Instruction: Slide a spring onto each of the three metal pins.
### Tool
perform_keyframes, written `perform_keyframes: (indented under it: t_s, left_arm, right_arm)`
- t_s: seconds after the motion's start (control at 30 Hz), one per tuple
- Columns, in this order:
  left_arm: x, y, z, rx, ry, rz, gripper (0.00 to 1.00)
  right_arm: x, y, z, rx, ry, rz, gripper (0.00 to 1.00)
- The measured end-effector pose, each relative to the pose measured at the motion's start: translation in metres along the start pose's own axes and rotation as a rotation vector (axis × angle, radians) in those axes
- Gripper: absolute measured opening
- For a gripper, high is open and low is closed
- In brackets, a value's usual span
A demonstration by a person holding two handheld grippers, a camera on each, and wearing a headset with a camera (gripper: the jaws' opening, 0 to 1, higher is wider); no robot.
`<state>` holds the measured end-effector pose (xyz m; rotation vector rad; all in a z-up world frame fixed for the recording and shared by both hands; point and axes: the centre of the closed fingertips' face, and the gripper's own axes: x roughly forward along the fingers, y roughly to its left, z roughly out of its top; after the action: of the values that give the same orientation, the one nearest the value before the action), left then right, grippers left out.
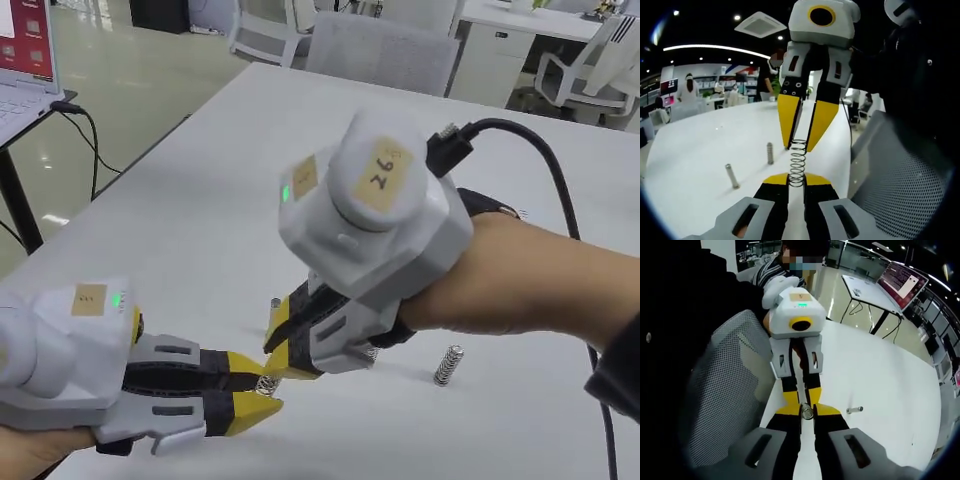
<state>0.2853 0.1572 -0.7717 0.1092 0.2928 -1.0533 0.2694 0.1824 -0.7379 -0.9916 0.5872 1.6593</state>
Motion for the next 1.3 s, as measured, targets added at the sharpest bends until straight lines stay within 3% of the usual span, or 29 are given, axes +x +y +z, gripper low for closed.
perform_keyframes:
  t_s: [0.17, 0.37, 0.5, 0.97, 1.3]
  left_arm:
    - [-0.001, -0.001, 0.0, -0.001, -0.005, 0.0, 0.03]
    - [-0.002, -0.002, 0.001, 0.002, -0.009, -0.002, 0.03]
    - [-0.002, -0.004, 0.004, 0.012, -0.015, -0.008, 0.03]
    - [-0.003, -0.004, 0.012, 0.029, -0.043, -0.003, 0.03]
    - [-0.003, -0.001, 0.011, 0.009, -0.041, 0.002, 0.04]
  right_arm:
    - [-0.001, -0.003, 0.001, 0.019, -0.007, -0.002, 0.1]
    - [0.003, 0.001, -0.005, 0.031, 0.025, 0.021, 0.17]
    - [0.008, 0.003, -0.011, 0.037, 0.052, 0.037, 0.16]
    - [0.013, 0.004, -0.014, 0.048, 0.069, 0.063, 0.11]
    - [0.015, 0.001, -0.014, 0.052, 0.068, 0.063, 0.08]
